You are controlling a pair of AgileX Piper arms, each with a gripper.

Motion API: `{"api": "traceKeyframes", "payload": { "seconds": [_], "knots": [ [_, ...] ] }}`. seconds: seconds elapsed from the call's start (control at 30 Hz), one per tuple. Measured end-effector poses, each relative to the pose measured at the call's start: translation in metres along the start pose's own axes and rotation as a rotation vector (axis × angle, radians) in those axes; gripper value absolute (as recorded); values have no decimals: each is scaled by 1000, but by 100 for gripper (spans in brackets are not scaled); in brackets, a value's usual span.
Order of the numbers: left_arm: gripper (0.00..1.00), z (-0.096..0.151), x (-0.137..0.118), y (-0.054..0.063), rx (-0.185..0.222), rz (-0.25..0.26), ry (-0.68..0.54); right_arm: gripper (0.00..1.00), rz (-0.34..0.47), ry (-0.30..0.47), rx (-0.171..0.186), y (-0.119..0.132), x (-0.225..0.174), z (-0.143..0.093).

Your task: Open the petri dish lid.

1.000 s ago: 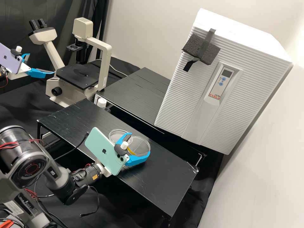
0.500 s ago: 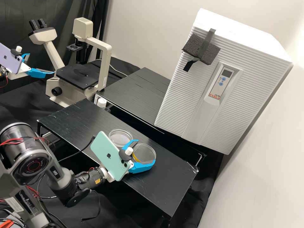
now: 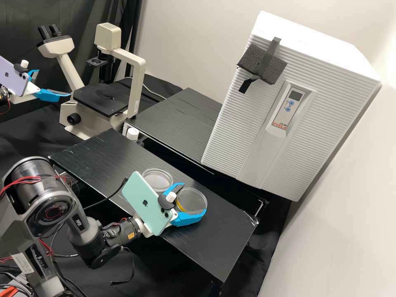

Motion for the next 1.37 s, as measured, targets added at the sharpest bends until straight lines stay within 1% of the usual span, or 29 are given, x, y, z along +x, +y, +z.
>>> {"api": "traceKeyframes", "payload": {
  "seconds": [0.1, 0.3, 0.53, 0.7, 0.9, 1.03, 1.1, 1.2, 1.23, 1.33, 1.37],
  "knots": [
    [100, 0, 0, 0, 0, 0, 0, 100, 1, -3, -13, -1, 0, 0],
    [100, 0, 0, 0, 0, 0, 0, 100, -5, -9, -9, -3, 1, 0],
    [100, 0, 0, 0, 0, 0, 0, 100, -21, 4, -9, -6, 1, -3],
    [100, 0, 0, 0, 0, 0, 0, 100, -2, 23, -4, -3, -2, -7],
    [100, 0, 0, 0, 0, 0, 0, 100, 49, 75, 9, 3, -13, -18],
    [100, 0, 0, 0, 0, 0, 0, 100, 88, 140, -10, 8, -21, -31],
    [100, 0, 0, 0, 0, 0, 0, 100, 100, 183, -12, 9, -25, -39],
    [100, 0, 0, 0, 0, 0, 0, 100, 105, 218, -9, 11, -28, -44],
    [100, 0, 0, 0, 0, 0, 0, 100, 102, 223, -3, 11, -28, -44],
    [100, 0, 0, 0, 0, 0, 0, 100, 83, 237, 42, 9, -28, -45],
    [100, 0, 0, 0, 0, 0, 0, 100, 78, 241, 50, 9, -28, -46]
  ]
}}
